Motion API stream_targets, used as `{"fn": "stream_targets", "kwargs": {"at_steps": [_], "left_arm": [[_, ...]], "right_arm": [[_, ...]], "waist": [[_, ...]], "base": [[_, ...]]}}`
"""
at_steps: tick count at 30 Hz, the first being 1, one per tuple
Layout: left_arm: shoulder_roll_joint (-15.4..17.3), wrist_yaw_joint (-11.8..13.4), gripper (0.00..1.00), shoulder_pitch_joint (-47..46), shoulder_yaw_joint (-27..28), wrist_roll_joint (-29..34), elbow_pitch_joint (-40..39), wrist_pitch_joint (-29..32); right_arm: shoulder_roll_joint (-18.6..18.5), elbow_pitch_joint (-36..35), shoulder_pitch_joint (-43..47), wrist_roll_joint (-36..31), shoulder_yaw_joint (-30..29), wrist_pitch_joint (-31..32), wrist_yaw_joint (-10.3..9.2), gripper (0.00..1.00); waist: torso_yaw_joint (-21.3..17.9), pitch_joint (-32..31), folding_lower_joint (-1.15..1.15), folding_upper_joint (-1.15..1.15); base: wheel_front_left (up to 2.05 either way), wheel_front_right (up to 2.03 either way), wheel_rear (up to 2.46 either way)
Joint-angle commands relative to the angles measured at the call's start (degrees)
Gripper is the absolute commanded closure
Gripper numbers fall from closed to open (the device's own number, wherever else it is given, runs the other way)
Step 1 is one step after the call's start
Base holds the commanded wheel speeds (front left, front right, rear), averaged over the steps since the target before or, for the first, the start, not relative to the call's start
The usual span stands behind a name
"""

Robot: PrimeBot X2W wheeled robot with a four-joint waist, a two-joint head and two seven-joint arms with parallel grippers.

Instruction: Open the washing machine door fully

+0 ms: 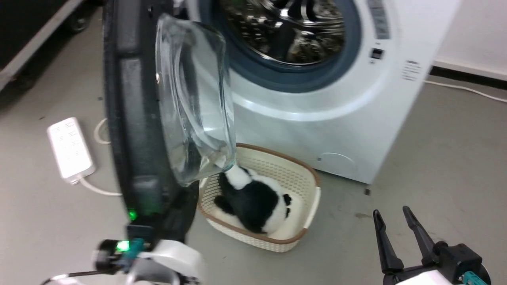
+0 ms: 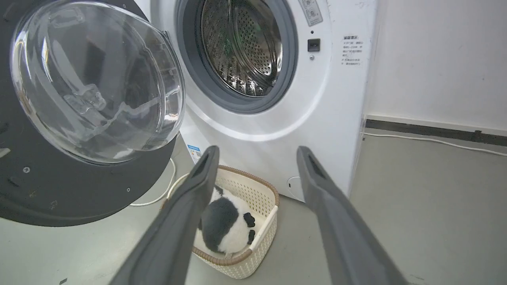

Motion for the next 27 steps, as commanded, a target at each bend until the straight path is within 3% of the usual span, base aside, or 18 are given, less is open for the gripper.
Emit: {"fn": "stream_targets", "kwargs": {"at_steps": [1,8,17,27], "left_arm": [[1.10,0.62,1.00,0.35,1.45,-0.60,-0.12,-0.40],[4.95,1.61,1.00,0.04,7.61,-3.63,-0.88,-0.28],[9.61,2.80,1.00,-2.68,15.52,-7.91,-0.02,1.10],[17.10,-0.65,1.00,-9.34,23.58,-13.61,9.40,-1.64]], "right_arm": [[0.19,0.23,0.41,-0.27,0.15,-0.25,-0.04,0.00],[0.19,0.95,-0.68,-1.21,0.80,0.03,-0.04,0.00],[-0.03,-1.06,-2.51,-3.97,0.27,1.67,-0.04,0.00],[-2.23,-5.05,-3.45,-5.06,-1.39,4.55,-0.04,0.00]], "waist": [[2.56,0.18,0.01,0.00],[4.40,3.38,0.01,0.00],[3.68,9.62,0.01,0.00],[2.11,15.54,0.01,0.00]], "base": [[0.00,0.00,0.00],[0.00,0.00,0.00],[0.00,0.00,0.00],[0.00,0.00,0.00]]}}
